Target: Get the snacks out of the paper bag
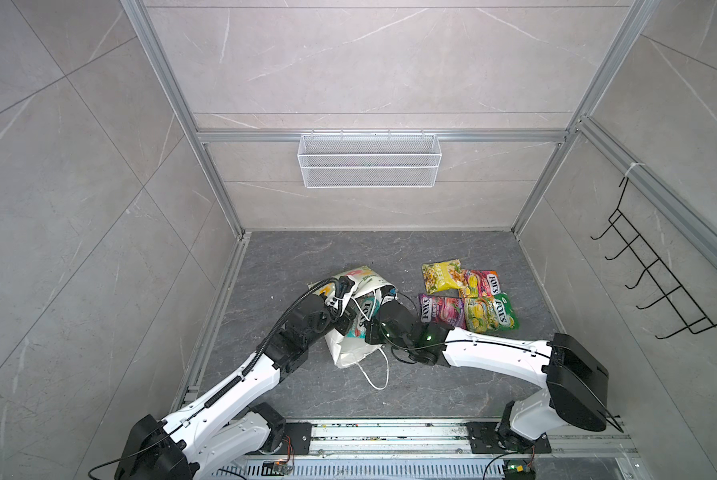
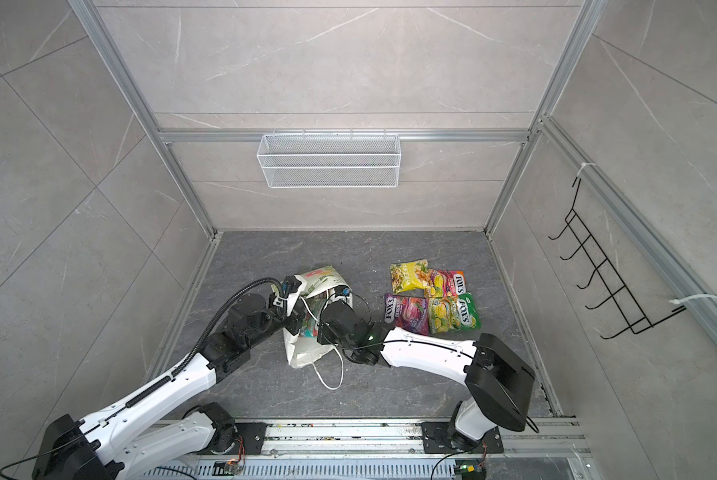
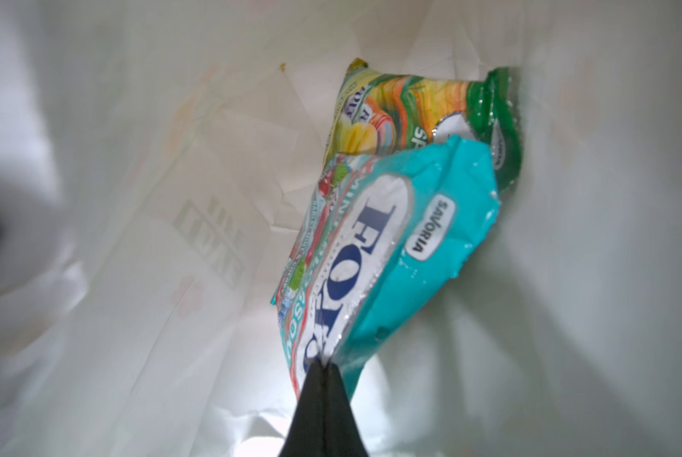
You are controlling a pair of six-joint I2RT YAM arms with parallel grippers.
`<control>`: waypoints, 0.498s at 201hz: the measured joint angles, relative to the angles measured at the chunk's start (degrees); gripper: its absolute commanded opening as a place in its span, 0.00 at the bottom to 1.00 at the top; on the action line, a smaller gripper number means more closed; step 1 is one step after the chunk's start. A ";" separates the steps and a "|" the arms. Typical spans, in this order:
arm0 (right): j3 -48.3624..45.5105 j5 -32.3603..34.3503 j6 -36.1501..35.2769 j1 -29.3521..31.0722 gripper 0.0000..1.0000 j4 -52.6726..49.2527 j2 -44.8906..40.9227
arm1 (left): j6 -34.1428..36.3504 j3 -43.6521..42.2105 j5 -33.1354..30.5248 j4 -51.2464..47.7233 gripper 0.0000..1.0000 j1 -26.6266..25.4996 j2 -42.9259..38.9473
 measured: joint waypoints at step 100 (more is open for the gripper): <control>-0.11 0.26 3.41 0.52 0.07 -6.12 0.70 | -0.07 0.00 0.15 0.11 0.00 -0.13 0.83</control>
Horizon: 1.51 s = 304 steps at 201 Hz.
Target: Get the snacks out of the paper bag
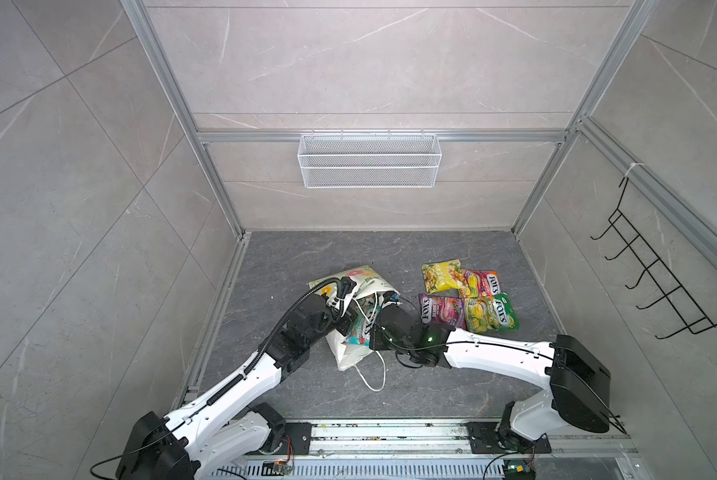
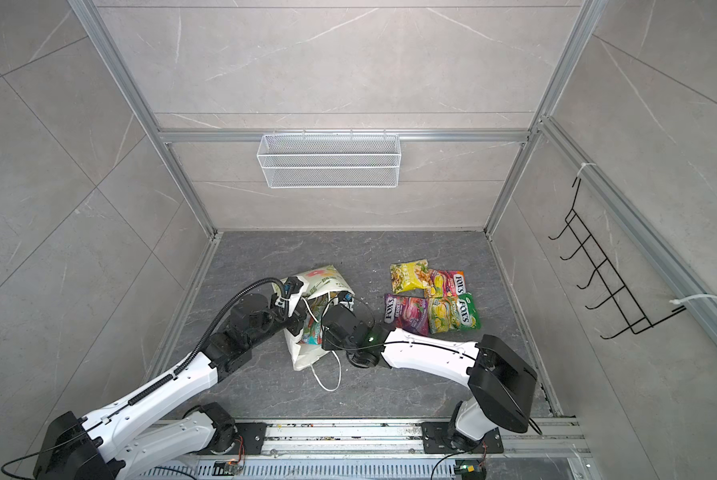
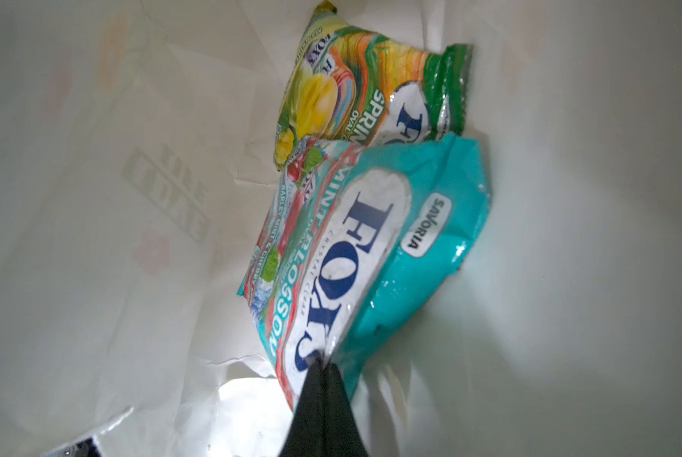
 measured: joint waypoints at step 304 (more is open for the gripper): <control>-5.70 3.74 11.87 -3.72 0.29 11.32 8.28 | -0.04 -1.18 1.05 0.81 0.00 -0.11 1.01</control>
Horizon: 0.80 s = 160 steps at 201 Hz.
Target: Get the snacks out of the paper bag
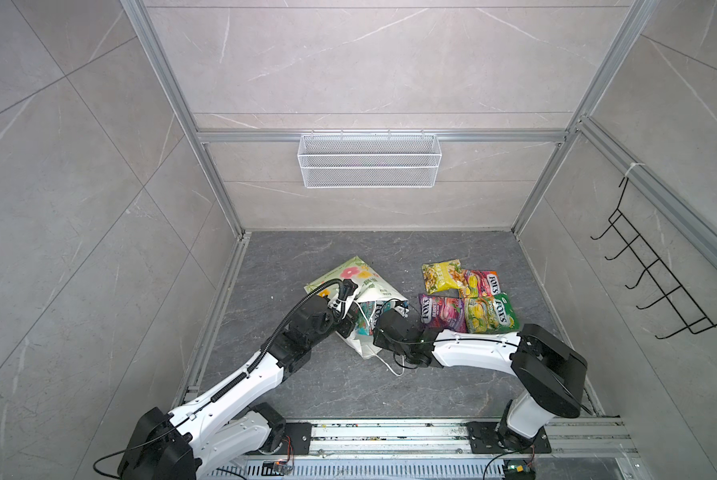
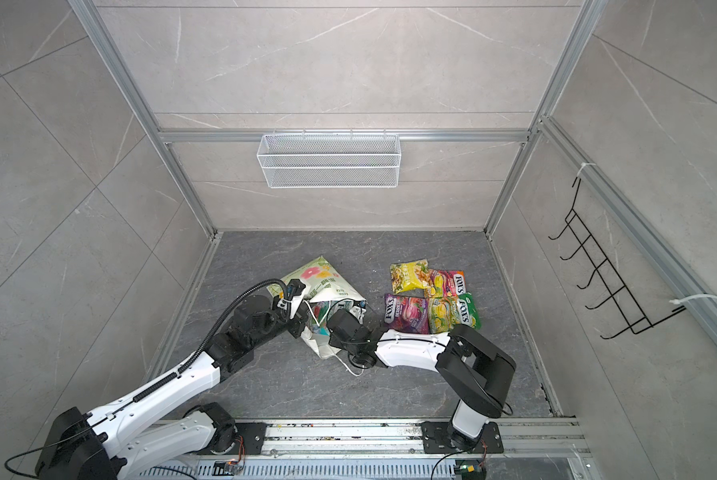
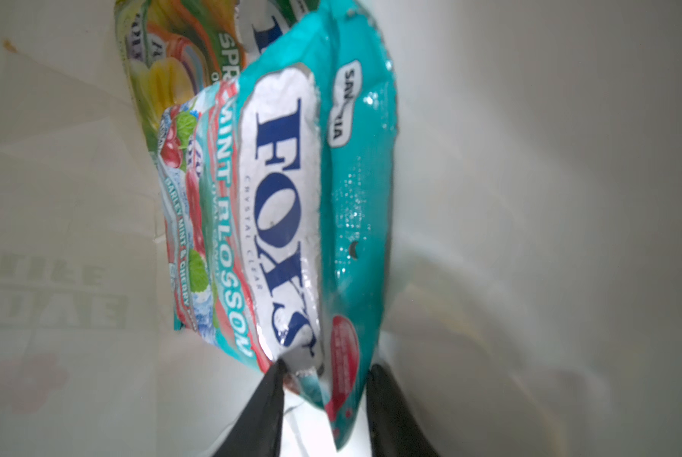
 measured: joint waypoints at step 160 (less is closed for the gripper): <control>-0.37 -6.97 -16.61 0.31 0.00 -4.00 -17.11 | -0.02 0.02 -2.08 1.05 0.00 0.00 1.03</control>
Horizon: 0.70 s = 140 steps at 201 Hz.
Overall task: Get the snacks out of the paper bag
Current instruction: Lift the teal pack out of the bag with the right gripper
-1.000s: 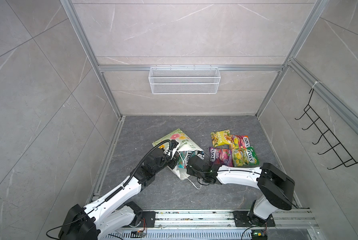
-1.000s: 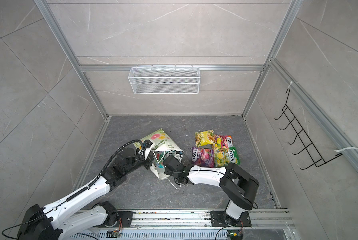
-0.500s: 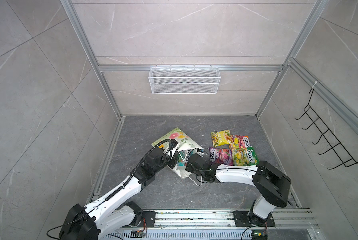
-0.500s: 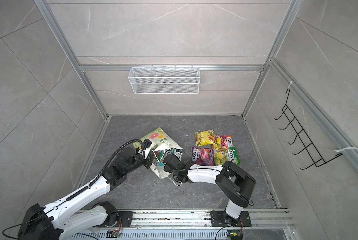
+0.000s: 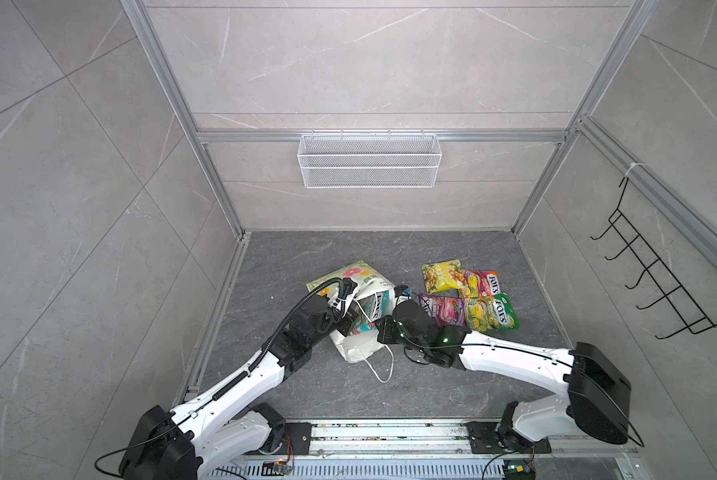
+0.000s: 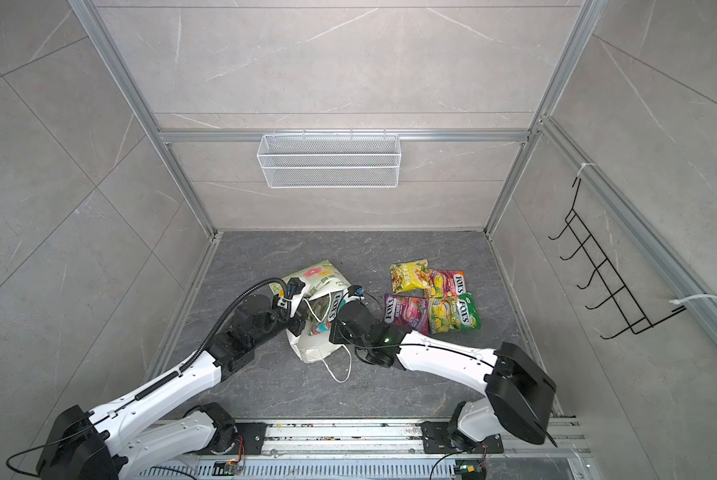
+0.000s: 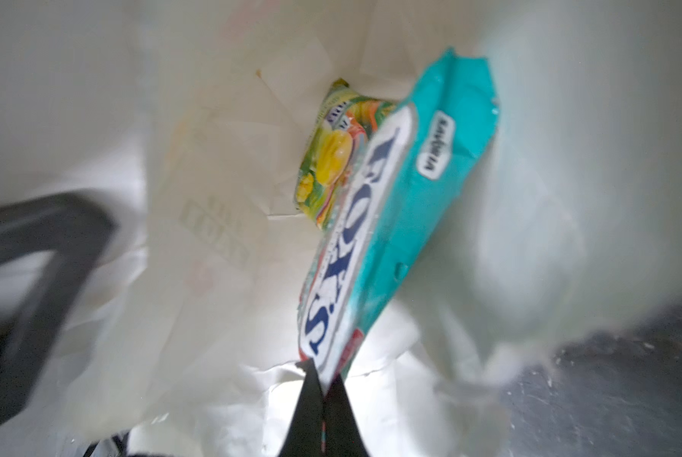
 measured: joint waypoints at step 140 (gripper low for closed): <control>6.05 -2.82 -21.84 2.38 0.00 -26.21 -28.48 | 0.07 2.86 -5.53 -1.66 0.00 0.00 1.97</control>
